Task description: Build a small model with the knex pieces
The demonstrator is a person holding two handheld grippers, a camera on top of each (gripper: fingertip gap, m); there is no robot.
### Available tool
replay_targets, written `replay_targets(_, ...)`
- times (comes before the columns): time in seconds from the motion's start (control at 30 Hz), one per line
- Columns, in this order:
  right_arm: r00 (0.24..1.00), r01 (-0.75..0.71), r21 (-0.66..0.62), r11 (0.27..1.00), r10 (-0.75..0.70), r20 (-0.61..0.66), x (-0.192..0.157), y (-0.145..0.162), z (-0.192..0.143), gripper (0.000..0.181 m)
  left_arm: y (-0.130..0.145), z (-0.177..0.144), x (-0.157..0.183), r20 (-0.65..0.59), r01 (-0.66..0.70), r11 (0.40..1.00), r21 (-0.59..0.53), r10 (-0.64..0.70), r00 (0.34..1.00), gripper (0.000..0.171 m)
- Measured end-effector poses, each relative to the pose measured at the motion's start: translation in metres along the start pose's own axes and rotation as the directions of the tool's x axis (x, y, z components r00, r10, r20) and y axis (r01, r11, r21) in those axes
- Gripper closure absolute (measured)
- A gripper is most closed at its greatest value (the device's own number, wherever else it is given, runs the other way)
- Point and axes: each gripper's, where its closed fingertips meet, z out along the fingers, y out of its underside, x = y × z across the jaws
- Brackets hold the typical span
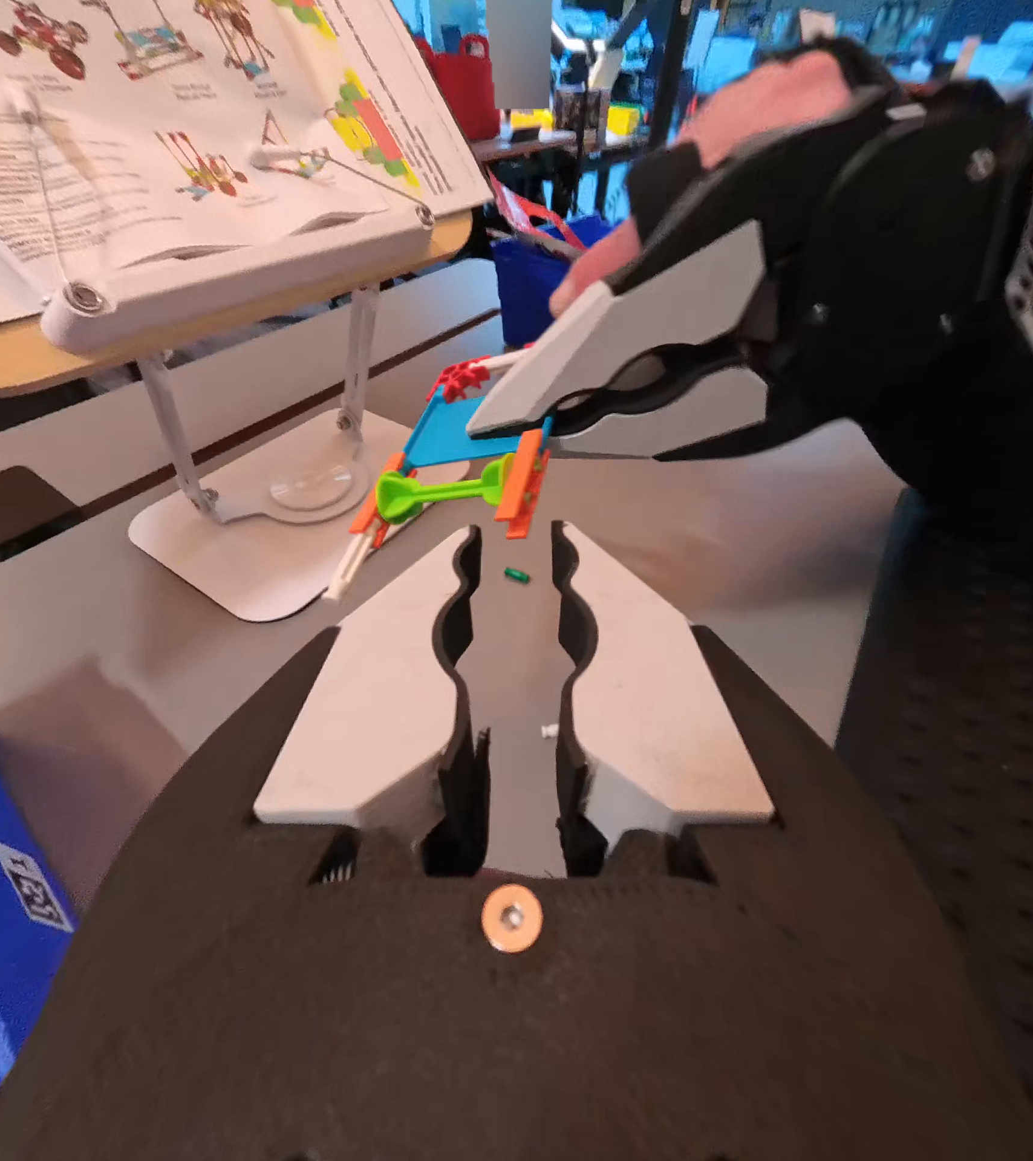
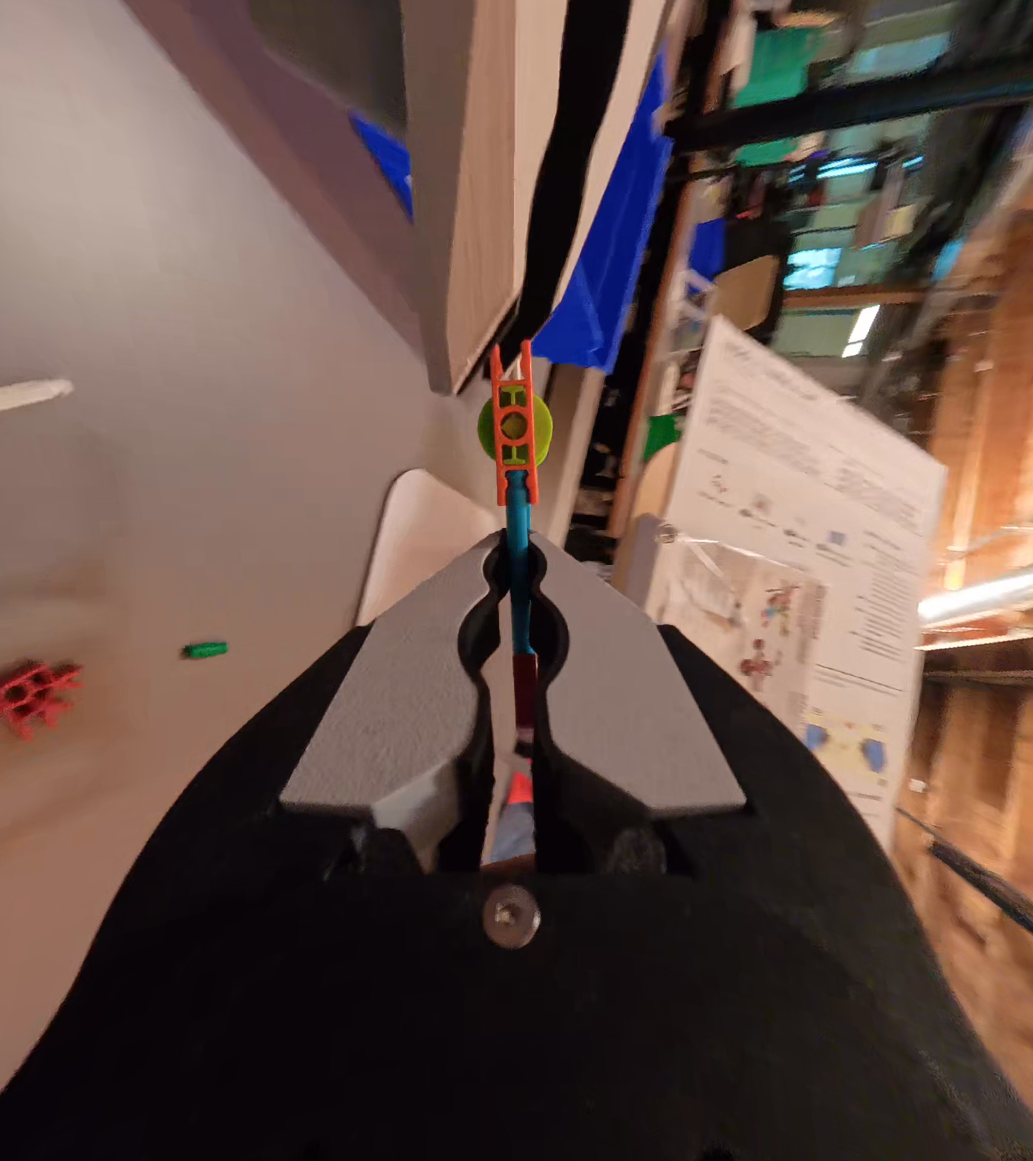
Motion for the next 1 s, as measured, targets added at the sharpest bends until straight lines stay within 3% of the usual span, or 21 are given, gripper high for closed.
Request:
replay_targets(0.07, 0.996, 0.023, 0.000, 1.000, -0.023, -0.091, 0.007, -0.005, -0.006, 0.181, -0.005, 0.002, -0.004, 0.027, -0.004, 0.999, 0.044, 0.002, 1.000, 0.151)
replay_targets(0.13, 0.983, 0.072, -0.014, 0.997, -0.073, -0.168, 0.011, -0.009, -0.011, 0.181, -0.004, 0.004, 0.007, -0.038, 0.021, 0.998, 0.055, -0.019, 0.999, 0.160)
replay_targets(0.3, 0.943, 0.126, -0.031, 0.992, -0.129, -0.307, 0.019, -0.016, -0.022, 0.181, -0.018, -0.002, 0.019, -0.034, -0.080, 0.981, 0.175, 0.088, 0.996, 0.165)
replay_targets(0.6, 0.938, 0.120, -0.016, 0.993, -0.118, -0.325, 0.012, -0.019, -0.026, 0.179, -0.023, -0.007, 0.022, -0.042, -0.097, 0.966, 0.241, 0.110, 0.993, 0.163)
replay_targets(0.7, 0.927, 0.106, -0.013, 0.994, -0.103, -0.361, 0.016, -0.020, -0.031, 0.181, -0.023, -0.008, 0.021, -0.020, -0.110, 0.962, 0.250, 0.119, 0.993, 0.149)
replay_targets(1.0, 0.921, 0.120, -0.047, 0.992, -0.129, -0.369, 0.010, -0.016, -0.027, 0.181, -0.025, -0.011, 0.021, -0.045, -0.048, 0.956, 0.290, 0.064, 0.997, 0.153)
